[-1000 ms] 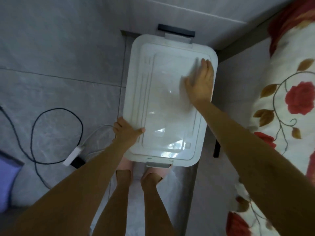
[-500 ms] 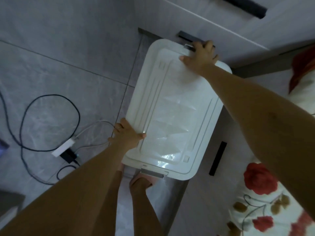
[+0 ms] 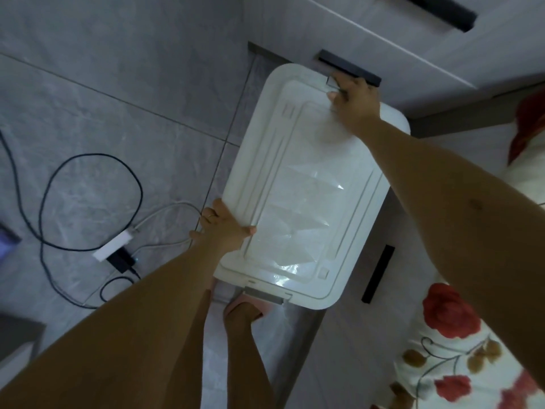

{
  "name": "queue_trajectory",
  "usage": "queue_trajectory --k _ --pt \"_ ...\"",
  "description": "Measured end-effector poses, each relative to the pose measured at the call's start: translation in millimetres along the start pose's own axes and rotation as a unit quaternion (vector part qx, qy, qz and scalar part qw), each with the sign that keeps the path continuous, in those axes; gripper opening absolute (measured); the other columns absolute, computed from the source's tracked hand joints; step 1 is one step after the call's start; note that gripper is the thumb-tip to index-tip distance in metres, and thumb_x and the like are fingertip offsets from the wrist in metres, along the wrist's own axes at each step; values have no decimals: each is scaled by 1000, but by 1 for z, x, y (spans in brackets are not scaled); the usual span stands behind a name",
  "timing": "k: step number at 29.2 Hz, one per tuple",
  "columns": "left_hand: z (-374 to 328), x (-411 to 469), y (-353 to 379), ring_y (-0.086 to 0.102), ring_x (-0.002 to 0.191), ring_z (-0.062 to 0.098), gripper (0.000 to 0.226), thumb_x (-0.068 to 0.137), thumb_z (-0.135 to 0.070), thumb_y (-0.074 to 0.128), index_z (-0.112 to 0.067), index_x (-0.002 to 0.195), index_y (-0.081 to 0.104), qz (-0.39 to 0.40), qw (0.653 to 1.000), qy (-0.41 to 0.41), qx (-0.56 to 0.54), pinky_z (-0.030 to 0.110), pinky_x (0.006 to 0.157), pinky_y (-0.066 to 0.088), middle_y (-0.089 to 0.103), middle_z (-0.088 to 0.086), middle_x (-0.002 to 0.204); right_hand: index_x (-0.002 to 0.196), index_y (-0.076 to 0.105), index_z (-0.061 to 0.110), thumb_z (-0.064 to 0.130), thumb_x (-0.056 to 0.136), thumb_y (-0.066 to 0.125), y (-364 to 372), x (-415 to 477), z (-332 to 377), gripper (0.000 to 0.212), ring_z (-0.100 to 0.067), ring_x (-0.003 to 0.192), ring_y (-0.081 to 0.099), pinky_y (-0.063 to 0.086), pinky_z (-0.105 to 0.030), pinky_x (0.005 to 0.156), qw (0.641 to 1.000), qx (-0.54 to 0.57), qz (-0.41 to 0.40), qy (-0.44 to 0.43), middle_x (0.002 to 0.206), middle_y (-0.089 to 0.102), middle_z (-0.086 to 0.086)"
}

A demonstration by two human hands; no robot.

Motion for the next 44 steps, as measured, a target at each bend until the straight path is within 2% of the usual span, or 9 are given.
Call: queue_trajectory --k 15,20,24,29,32,36,40,42,44 --pt "-1 -1 -1 3 143 31 111 79 -64 57 -11 144 -16 -22 1000 2 -1 56 112 5 -4 17 154 138 49 17 26 100 44 5 -10 -3 39 -26 127 36 27 -24 103 992 104 -74 21 138 43 -6" --pt "-3 3 -3 1 143 31 115 79 -63 59 -10 145 -18 -22 1000 4 -14 56 112 4 -7 18 154 128 52 14 12 93 45 -9 -34 27 36 -16 110 49 42 -22 91 977 157 -142 -19 127 46 1" --pt "-6 3 -2 3 140 35 115 78 -55 66 -6 145 -13 -38 997 16 -68 53 114 9 -1 20 151 88 54 16 11 91 46 11 -139 59 10 -9 65 51 41 -18 59 941 292 -164 -52 76 56 0" --pt "-6 0 -7 10 139 36 114 78 -52 68 -4 146 -10 -54 995 34 -78 45 115 10 5 21 149 80 48 21 15 91 52 76 -299 33 13 -3 50 43 31 -10 49 942 284 -125 128 62 48 8" --pt "-5 0 -9 6 140 35 115 79 -54 66 -5 146 -15 -45 995 34 -83 42 117 7 0 20 151 84 40 28 28 81 58 110 -367 3 19 -5 68 46 39 -24 63 830 379 -189 364 81 45 4" --pt "-3 -2 1 1 142 34 115 81 -55 63 -6 145 -20 -32 996 38 -74 43 117 3 -8 20 153 133 36 8 31 80 74 162 -409 -5 69 -18 114 45 37 -19 97 574 497 -237 606 125 41 -7" --pt "-1 -3 3 0 143 33 115 82 -56 61 -6 145 -21 -25 996 39 -78 44 118 4 -9 19 154 135 41 22 47 89 59 208 -386 38 56 -17 115 55 52 -31 94 466 716 -77 514 135 51 -4" --pt "-2 -5 2 3 142 32 115 81 -56 62 -6 145 -20 -36 995 43 -79 43 118 5 -7 18 154 137 41 16 44 89 61 213 -381 54 60 -28 113 60 57 -41 83 387 792 -90 464 130 56 -12" --pt "-1 -3 0 4 142 31 116 81 -56 63 -6 145 -20 -36 995 46 -84 41 118 7 -6 18 154 137 42 12 46 80 71 216 -380 62 72 -31 108 63 58 -38 74 368 796 -124 464 126 59 -16"
Point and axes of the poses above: each hand's wrist, its own x-axis towards the middle knuckle, its own y-axis out of the palm, z = x × y, the point moved 6 cm from there along x, towards the middle knuckle
